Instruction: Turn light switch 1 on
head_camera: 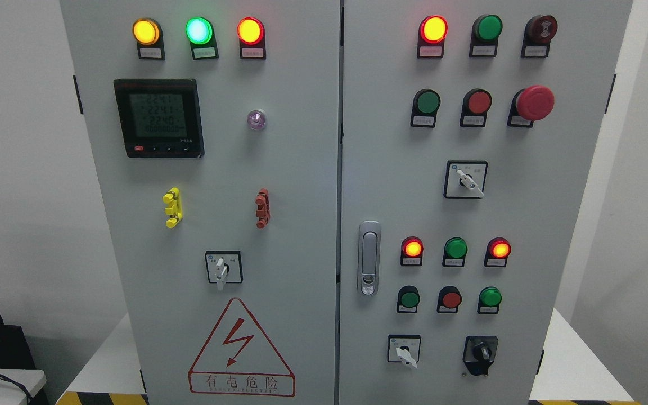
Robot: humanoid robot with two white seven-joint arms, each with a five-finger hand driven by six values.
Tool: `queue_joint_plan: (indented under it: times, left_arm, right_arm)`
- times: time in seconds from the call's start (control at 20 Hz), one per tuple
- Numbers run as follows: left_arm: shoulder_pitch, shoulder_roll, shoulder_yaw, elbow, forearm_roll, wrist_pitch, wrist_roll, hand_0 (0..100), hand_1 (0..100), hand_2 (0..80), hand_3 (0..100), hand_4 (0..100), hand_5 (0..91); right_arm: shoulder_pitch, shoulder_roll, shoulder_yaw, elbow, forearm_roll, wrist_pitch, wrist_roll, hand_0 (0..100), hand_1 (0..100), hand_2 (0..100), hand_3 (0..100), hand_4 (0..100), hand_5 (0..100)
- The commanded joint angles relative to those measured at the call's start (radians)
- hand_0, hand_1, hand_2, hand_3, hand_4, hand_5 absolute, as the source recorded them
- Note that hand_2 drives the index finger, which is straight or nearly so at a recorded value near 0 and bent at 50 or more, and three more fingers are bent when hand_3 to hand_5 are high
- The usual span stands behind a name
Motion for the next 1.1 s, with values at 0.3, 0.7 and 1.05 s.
queue_joint_plan:
  times: [0.3,0.7,1.05]
  left_arm:
    - [0.031,-0.044,0.008,-0.013,0.0,0.0,0.002,29,0,0.0,0,0,0.0]
    - [0.117,-0.05,0.086,-0.191,-0.003,0.001,0.091,30,0,0.0,0,0,0.0]
    - [0.189,-0.05,0.167,-0.373,-0.003,0.001,0.088,30,0,0.0,0,0,0.0]
  right_arm:
    - [0.0,0.0,0.0,-0.001,-0.018,0.0,0.001,12,39,0,0,0,0]
    - [0.0,0.0,0.0,-0.001,-0.018,0.0,-0.001,12,39,0,0,0,0]
    - [0.0,0.0,0.0,-0.001,-0.018,0.0,-0.001,12,39,0,0,0,0]
